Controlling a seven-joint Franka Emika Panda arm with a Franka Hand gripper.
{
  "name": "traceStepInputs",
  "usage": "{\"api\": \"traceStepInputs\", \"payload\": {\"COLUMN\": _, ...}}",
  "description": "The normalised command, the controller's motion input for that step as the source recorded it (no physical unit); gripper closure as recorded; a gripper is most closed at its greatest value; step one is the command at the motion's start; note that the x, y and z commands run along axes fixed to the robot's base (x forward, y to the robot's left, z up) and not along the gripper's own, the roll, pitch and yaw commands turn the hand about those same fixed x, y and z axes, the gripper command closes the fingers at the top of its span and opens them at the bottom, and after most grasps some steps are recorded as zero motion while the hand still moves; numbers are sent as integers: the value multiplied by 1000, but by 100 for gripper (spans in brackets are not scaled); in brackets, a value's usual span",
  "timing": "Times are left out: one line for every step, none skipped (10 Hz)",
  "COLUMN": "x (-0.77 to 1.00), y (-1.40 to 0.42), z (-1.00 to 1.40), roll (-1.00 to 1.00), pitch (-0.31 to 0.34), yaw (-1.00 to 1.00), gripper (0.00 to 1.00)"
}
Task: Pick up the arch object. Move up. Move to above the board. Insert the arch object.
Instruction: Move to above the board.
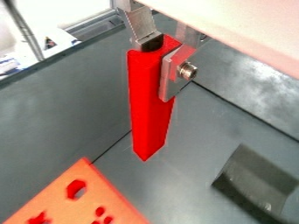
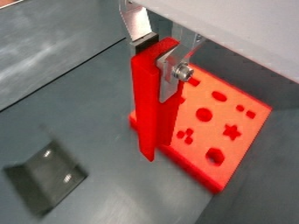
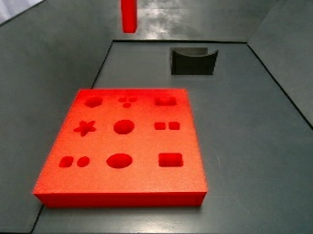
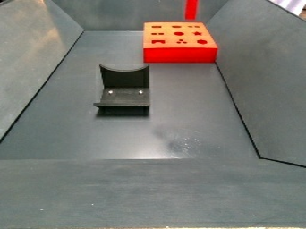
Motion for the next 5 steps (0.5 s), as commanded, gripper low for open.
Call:
{"api": "traceStepInputs", "payload": {"x": 289, "y": -1000, "z": 301, "roll": -18, "pitch": 129, "yaw": -8, "gripper": 100}}
{"api": "traceStepInputs", "payload": {"x": 302, "y": -1000, "z": 300, "roll": -9, "pitch": 120, "yaw": -1, "gripper": 100}}
{"api": "traceStepInputs", "payload": {"x": 321, "y": -1000, "z": 304, "roll": -6, "pitch": 125, "yaw": 1, "gripper": 100}}
{"api": "traceStepInputs", "payload": {"x": 344, "y": -986, "z": 302, "roll": 13, "pitch": 132, "yaw": 5, "gripper": 100}}
{"api": "traceStepInputs", "payload": {"x": 280, "y": -686, "z": 207, "roll": 35, "pitch": 135, "yaw": 11, "gripper": 100}}
